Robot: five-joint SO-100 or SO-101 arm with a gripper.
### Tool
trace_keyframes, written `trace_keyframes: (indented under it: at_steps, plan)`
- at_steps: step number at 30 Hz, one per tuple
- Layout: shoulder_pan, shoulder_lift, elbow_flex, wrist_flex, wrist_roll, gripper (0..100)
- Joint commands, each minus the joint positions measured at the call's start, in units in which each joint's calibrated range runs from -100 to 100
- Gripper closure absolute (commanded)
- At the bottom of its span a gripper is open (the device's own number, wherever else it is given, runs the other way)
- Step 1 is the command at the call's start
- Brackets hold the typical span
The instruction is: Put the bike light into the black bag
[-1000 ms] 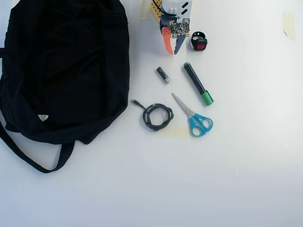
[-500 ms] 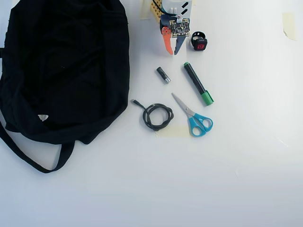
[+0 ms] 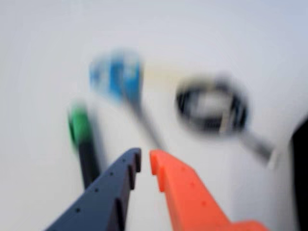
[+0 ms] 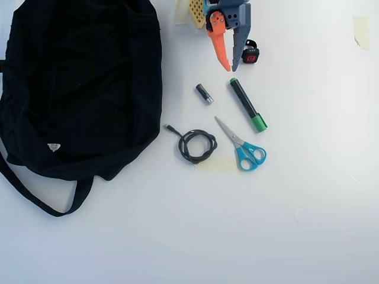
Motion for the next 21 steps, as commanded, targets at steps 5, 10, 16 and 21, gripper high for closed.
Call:
trace_keyframes:
  at_steps: [5, 10, 16, 21]
  plan:
    - [-0.4, 30.7, -27.0, -17.8, 0.0, 98]
    - [-0.3, 49.0, -43.9, -24.0, 0.1, 98]
    - [0.2, 70.5, -68.3, -24.1, 0.1, 98]
    - [0.3, 85.8, -83.0, -25.1, 0.1, 98]
